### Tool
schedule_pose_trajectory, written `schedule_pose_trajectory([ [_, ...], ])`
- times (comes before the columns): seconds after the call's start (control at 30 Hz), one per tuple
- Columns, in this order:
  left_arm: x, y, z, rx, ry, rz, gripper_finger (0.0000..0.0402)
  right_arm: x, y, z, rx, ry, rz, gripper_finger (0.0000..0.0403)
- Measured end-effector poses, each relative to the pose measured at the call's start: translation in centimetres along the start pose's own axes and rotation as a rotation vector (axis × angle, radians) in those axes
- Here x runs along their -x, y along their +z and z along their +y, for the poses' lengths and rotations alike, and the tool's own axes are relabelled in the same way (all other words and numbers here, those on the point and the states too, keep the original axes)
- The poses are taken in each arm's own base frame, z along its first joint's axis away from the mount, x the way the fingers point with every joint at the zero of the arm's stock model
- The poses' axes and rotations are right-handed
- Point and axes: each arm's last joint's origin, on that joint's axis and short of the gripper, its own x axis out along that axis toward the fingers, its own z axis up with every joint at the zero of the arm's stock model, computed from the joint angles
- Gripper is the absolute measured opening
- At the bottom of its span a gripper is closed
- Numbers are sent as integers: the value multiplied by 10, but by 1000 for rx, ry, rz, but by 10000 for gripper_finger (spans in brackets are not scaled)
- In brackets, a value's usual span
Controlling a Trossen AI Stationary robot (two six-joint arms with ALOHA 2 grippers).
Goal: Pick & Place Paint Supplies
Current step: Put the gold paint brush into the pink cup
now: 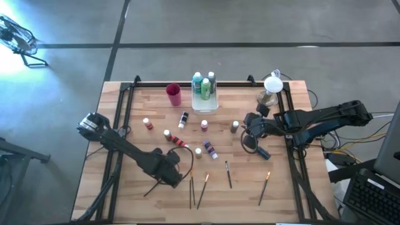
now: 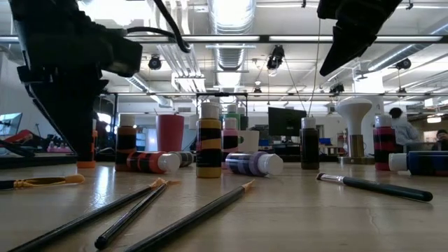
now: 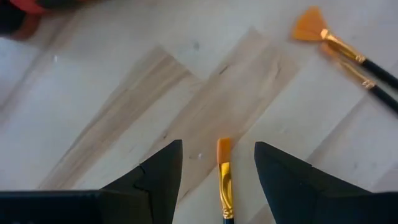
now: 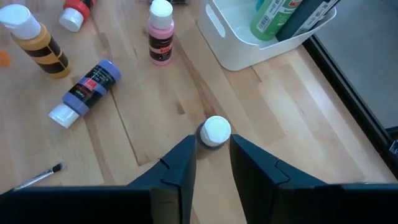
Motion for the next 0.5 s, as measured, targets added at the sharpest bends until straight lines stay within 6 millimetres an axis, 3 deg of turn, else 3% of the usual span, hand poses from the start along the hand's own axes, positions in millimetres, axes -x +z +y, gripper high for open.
schedule_pose_trajectory([
  [0.5,-28,-4,-9,-4,-1,76,206,-1,-2,0,6,-3,6,147],
])
